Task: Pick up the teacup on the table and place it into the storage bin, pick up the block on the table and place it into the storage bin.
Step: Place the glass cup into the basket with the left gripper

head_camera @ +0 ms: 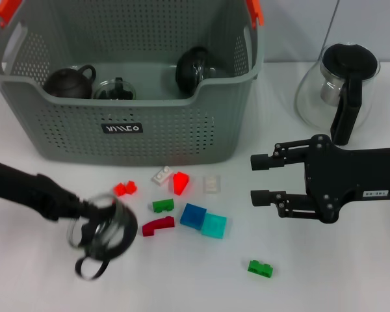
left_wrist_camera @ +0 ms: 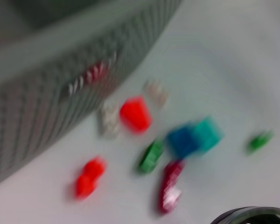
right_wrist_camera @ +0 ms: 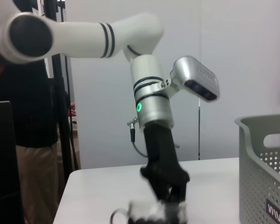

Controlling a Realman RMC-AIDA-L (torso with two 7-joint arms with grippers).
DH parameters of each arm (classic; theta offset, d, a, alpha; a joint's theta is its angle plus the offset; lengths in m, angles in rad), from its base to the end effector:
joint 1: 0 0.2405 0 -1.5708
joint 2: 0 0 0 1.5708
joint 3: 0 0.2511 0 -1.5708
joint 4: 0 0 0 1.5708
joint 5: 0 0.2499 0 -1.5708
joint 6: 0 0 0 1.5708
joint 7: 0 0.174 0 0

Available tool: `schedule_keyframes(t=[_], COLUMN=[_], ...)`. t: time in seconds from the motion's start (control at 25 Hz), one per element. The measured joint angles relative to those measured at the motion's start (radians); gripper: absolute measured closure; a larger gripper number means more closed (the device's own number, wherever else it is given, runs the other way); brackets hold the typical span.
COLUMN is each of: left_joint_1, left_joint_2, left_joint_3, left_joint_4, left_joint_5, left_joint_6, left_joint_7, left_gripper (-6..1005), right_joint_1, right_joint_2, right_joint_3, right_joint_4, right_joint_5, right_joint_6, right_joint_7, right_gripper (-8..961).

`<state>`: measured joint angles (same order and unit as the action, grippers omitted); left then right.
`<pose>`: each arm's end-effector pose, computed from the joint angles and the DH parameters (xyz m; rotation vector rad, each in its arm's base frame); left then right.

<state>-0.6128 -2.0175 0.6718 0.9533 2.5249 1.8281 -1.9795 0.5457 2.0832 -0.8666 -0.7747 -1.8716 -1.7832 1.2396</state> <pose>-0.2833 0.3594 0.0399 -2.8216 -1.2025 0.0267 0.2063 0.3492 -0.0187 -2.9637 0.0883 0.8531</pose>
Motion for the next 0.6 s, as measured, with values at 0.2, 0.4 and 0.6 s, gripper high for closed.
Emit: schedule_keyframes(t=[0.2, 0.4, 0.6], left_joint_1=[-0.035, -0.047, -0.076], left_joint_2=[0.128, 0.138, 0.135], left_joint_3=[-0.272, -0.425, -0.451], left_joint_4=[-0.389, -0.446, -0.388], left_joint_5=[-0.184, -0.364, -0.585], left_joint_6=[0.029, 0.134, 0.023], left_joint_7=[0.053, -0.016, -0.174], left_gripper=[948, 943, 937], right_joint_1=[-0.002, -0.002, -0.003], right_joint_2=[0.0, 0.0, 0.0], right_joint_3=[0.0, 0.0, 0.0], right_joint_4=[0.0, 0.0, 0.0], right_joint_5=[0.0, 0.001, 0.001], right_joint_6=[-0.003, -0.006, -0.01], right_joint_7=[0.0, 0.0, 0.0], right_gripper=[419, 419, 419])
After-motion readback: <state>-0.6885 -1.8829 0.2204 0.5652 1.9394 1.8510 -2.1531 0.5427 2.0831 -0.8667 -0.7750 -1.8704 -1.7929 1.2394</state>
